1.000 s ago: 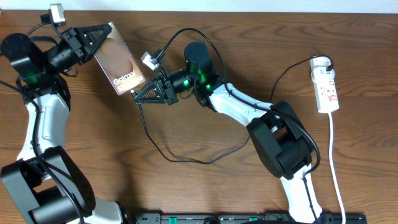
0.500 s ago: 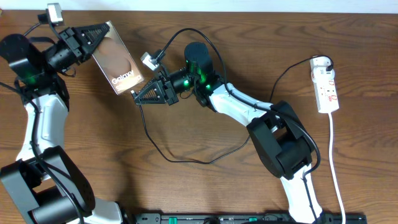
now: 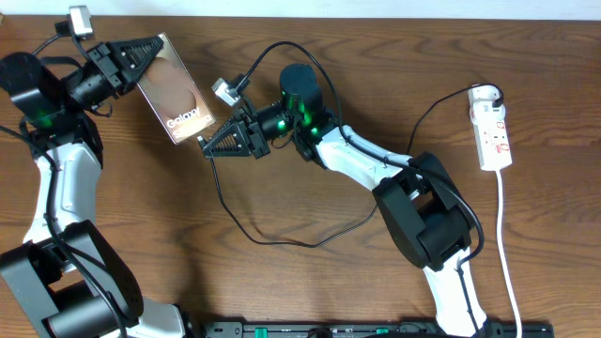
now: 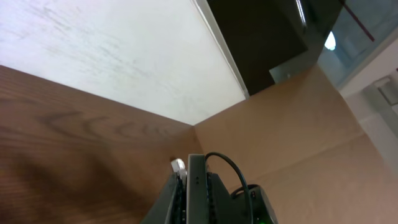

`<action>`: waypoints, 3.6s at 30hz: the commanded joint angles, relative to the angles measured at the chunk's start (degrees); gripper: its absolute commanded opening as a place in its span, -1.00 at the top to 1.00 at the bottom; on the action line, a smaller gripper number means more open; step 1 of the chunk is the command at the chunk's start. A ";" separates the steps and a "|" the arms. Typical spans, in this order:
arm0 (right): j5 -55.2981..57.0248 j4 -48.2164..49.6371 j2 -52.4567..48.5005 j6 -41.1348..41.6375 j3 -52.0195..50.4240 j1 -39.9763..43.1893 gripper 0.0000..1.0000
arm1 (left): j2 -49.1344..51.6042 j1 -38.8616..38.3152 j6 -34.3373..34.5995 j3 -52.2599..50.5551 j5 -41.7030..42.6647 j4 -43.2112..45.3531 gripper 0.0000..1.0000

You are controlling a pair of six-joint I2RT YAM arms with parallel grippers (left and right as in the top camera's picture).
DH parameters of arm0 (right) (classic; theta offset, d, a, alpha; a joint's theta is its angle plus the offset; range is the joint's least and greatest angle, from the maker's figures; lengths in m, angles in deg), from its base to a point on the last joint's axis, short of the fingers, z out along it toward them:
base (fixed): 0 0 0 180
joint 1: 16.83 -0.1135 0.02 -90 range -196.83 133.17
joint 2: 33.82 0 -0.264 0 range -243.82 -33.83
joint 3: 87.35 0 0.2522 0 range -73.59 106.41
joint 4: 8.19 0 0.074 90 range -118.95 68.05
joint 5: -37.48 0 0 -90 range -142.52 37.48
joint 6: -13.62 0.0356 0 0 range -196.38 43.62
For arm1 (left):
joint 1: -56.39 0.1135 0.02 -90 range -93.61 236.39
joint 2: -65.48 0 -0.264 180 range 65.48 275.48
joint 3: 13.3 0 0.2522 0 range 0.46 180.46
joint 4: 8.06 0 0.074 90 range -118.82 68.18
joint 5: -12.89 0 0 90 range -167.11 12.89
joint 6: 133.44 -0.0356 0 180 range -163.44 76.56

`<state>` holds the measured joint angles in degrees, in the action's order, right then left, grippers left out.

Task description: Plug charger to phone and switch on socket

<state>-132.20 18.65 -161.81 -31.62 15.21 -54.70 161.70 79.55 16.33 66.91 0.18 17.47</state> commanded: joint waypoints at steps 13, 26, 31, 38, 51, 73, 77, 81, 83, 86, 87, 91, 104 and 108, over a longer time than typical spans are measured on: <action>0.09 0.37 0.57 0.68 0.35 -0.44 0.98 | -0.74 0.24 -0.98 0.50 2.43 0.70 0.85; 1.16 0.37 0.57 0.66 0.35 -0.44 0.98 | -0.74 0.13 -0.96 0.50 3.26 0.68 0.85; 1.55 0.39 0.57 0.66 0.35 -0.44 0.98 | -0.74 0.13 -0.68 0.50 3.02 0.68 0.85; 1.77 0.37 0.57 0.66 0.35 -0.46 0.98 | -0.74 -0.44 -0.59 0.50 2.62 0.68 0.85; 1.77 0.37 0.57 0.66 0.35 -0.48 0.98 | -0.74 -2.08 -0.98 0.50 2.47 0.70 0.85; 4.46 1.79 0.57 3.76 0.35 -0.35 0.98 | -0.74 -2.08 -4.09 0.50 7.17 0.72 0.85; 5.25 3.58 0.57 4.98 0.35 -0.24 0.98 | -0.74 -2.08 -4.28 0.50 7.13 0.72 0.85; 5.84 3.80 0.57 5.01 0.35 -0.04 0.98 | -0.74 -2.08 -4.26 0.50 6.73 0.72 0.85; 5.86 3.80 0.57 5.20 0.35 0.07 0.98 | -0.74 -2.08 -4.28 0.50 6.40 0.72 0.85; 6.08 3.80 0.57 5.77 0.35 0.33 0.98 | -0.74 -2.08 -4.55 0.50 5.97 0.72 0.85; 6.10 3.80 0.57 5.86 0.35 0.42 0.98 | -0.74 -2.08 -4.70 0.50 5.97 0.74 0.85; 6.25 3.80 0.57 6.05 0.35 0.81 0.98 | -0.74 -2.08 -5.14 0.50 5.81 0.72 0.85; 9.03 3.78 0.57 8.63 0.35 1.46 0.98 | -0.74 -2.08 -5.99 0.50 5.64 0.74 0.85; 9.68 3.78 0.57 9.09 0.35 1.46 0.98 | -0.74 -2.08 -6.01 0.50 5.64 0.74 0.85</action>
<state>-130.72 21.60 -161.83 -23.73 14.79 -54.55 161.70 78.00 11.61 66.91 0.88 18.10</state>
